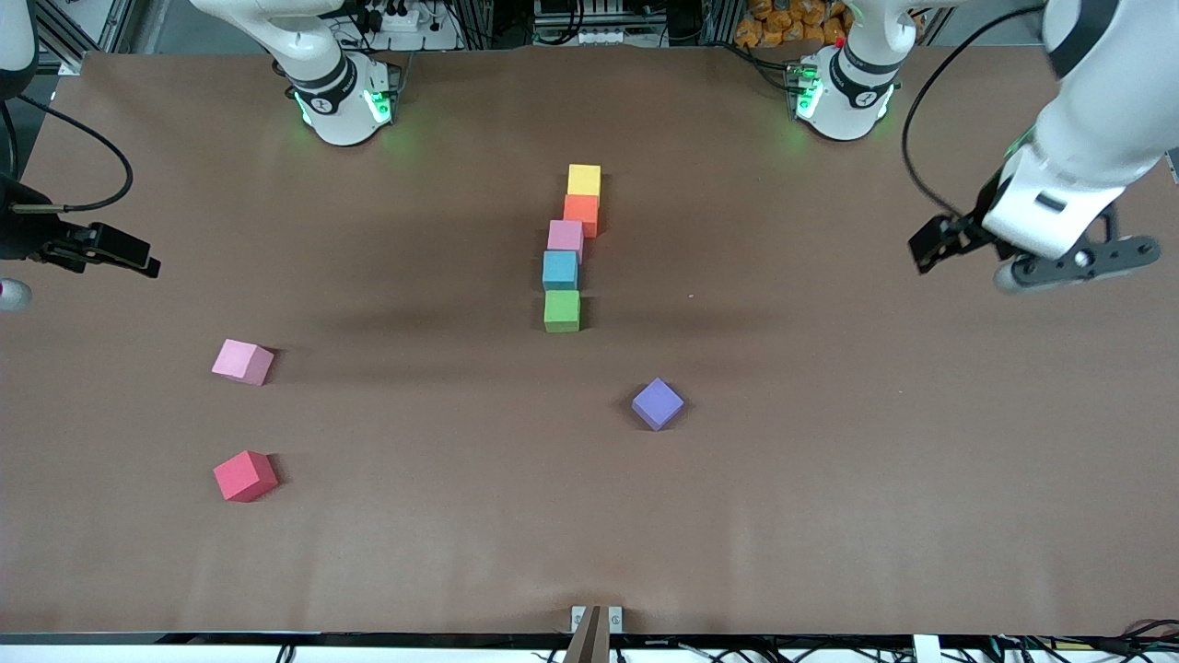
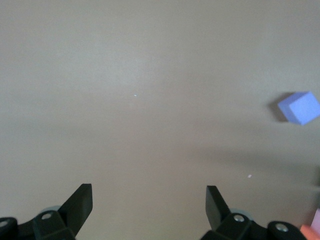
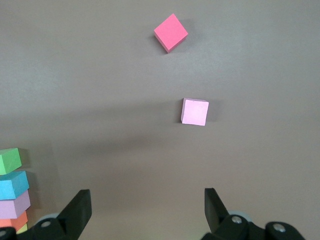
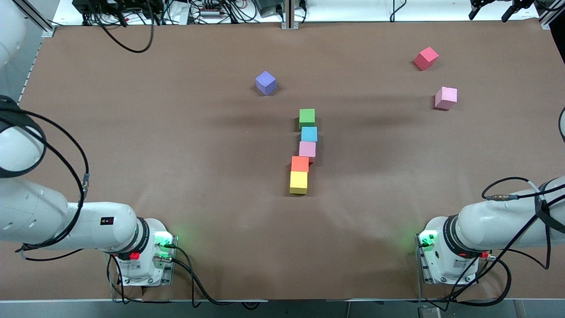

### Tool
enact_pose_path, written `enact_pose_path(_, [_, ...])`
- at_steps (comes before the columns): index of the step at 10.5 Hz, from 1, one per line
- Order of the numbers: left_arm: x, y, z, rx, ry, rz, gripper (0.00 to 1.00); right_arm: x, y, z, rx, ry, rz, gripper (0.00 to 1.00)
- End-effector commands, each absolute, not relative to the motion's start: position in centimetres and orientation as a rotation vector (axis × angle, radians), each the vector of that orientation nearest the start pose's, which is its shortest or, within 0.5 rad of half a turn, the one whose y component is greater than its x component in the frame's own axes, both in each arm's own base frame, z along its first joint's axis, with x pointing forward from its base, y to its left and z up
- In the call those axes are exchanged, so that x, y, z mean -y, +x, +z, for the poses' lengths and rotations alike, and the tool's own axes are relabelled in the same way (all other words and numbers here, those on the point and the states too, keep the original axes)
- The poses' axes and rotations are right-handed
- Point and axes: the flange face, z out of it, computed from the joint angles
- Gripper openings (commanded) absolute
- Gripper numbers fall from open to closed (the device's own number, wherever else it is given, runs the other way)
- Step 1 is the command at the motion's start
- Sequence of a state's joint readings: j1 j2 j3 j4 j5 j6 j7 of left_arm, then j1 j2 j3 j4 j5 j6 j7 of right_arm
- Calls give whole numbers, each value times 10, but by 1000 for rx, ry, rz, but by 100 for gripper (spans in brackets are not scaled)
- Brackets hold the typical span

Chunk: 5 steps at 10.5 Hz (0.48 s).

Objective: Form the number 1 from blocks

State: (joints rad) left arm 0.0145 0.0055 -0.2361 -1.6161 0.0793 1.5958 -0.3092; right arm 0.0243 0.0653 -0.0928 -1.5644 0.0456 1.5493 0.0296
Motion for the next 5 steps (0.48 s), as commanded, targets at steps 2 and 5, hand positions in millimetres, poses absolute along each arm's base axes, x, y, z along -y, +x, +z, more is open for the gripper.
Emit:
enact_pose_path(2, [90, 535, 642, 79, -3132, 64, 100, 33, 568, 593, -160, -3087, 122, 100])
enact_pose_path(5, [83, 529, 651, 97, -3144, 75, 100, 34, 569, 593, -162, -3090, 119, 100])
